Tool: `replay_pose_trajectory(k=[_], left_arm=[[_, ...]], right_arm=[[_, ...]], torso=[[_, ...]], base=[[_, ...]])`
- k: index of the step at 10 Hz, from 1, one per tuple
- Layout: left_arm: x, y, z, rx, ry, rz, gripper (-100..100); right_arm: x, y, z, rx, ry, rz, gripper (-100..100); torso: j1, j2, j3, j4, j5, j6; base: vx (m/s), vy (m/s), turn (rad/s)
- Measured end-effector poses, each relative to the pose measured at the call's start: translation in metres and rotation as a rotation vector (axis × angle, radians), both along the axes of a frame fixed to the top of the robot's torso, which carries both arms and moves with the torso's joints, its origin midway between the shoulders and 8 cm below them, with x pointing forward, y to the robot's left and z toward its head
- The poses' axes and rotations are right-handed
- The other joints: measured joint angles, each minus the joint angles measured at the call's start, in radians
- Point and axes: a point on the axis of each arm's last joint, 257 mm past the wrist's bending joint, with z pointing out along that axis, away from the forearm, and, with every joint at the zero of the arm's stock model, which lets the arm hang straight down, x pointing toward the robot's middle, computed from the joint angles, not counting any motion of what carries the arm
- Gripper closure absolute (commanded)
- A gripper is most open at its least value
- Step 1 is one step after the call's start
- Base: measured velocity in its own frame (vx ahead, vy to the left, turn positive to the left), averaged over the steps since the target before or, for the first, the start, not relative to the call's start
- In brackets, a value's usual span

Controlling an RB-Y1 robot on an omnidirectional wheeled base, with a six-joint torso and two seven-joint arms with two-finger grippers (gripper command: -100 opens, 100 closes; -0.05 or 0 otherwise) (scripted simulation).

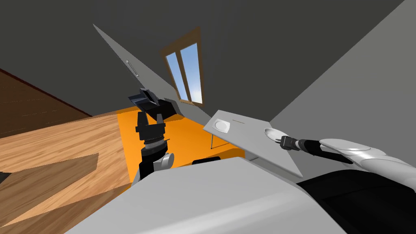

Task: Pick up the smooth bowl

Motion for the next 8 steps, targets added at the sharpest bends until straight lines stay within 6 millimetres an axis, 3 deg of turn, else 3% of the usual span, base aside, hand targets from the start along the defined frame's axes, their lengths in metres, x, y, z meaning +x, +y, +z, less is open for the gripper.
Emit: replay_pose_trajectory(k=[7, 8], left_arm=[[0.0, 0.0, 0.0, 0.0, 0.0, 0.0, 0], [0.0, 0.0, 0.0, 0.0, 0.0, 0.0, 0]], right_arm=[[0.026, 0.039, -0.005, 0.034, 0.005, 0.059, 100], [0.026, 0.04, -0.006, 0.035, 0.005, 0.06, 0]], torso=[[0.001, 0.002, 0.002, 0.001, 0.001, 0.001], [0.002, 0.002, 0.002, 0.002, 0.002, 0.001]], base=[[0.011, -0.01, -0.067], [0.0, 0.0, 0.0]])
